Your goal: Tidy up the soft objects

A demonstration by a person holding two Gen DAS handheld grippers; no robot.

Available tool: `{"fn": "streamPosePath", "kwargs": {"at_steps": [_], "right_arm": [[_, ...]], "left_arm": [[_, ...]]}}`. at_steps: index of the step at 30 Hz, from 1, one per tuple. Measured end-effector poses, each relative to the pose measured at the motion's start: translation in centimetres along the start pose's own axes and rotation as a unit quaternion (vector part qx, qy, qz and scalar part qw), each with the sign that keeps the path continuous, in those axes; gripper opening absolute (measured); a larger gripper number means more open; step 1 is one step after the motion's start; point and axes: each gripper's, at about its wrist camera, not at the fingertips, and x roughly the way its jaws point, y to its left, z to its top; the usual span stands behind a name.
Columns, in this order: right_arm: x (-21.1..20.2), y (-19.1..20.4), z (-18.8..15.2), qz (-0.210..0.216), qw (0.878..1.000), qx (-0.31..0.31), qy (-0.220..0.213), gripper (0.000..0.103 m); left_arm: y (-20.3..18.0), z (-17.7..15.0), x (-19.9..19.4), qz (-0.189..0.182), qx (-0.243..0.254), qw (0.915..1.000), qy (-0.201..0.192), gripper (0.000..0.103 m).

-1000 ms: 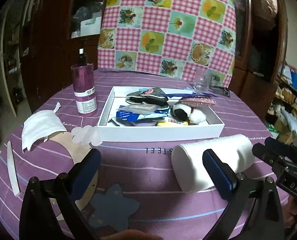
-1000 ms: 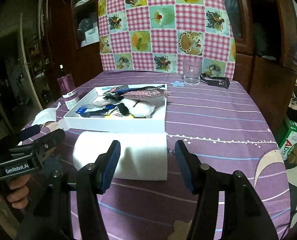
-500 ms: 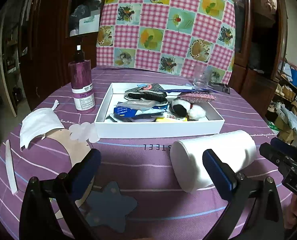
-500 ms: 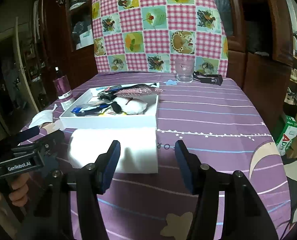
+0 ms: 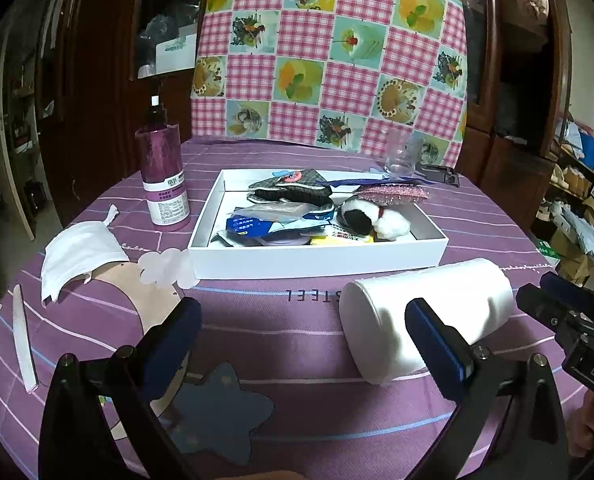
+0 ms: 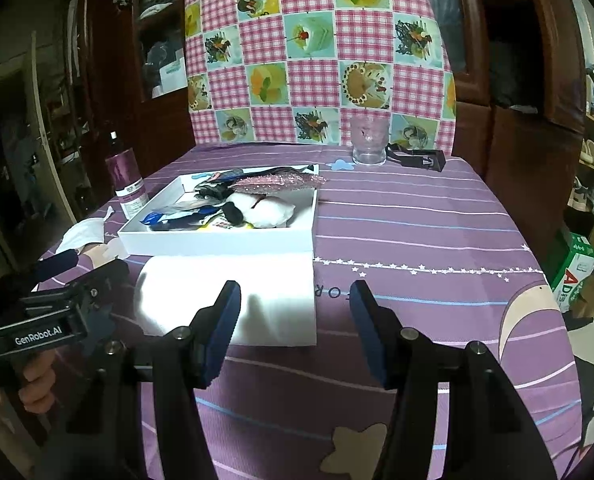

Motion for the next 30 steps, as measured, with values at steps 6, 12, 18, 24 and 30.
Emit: {"fn": "streamPosePath", "kwargs": {"at_steps": [6,12,18,24,30], "right_arm": [[-0.01,0.08,-0.01,0.001,1.0,-0.002,-0.001,0.058],[0.03,0.17,-0.06,0.0,1.0,-0.003,0.0,0.058],[0.15,0.04,-0.1,-0.001,1.0,0.0,0.003,0.058],[0.19,0.08,-0.06,-0.001,1.0,-0.001,0.003,0.058],[0.13,0.02,-0.03,0.0,1.0,-0.001,0.001,0.058]], "left_arm": [[-0.16,0.01,-0.03,0.004,0.007,1.0,0.0,0.103],[-0.22,-0.12,0.1,0.008,0.01,0.9999,0.005,0.103],[-0.17,-0.1,0.16,0.008,0.01,0.9999,0.002,0.103],[-0.2,-0.1,0.12,0.008,0.01,0.9999,0.0,0.103],[-0.19,-0.08,0.1,0.009,0.011,0.9999,-0.001,0.103]]}}
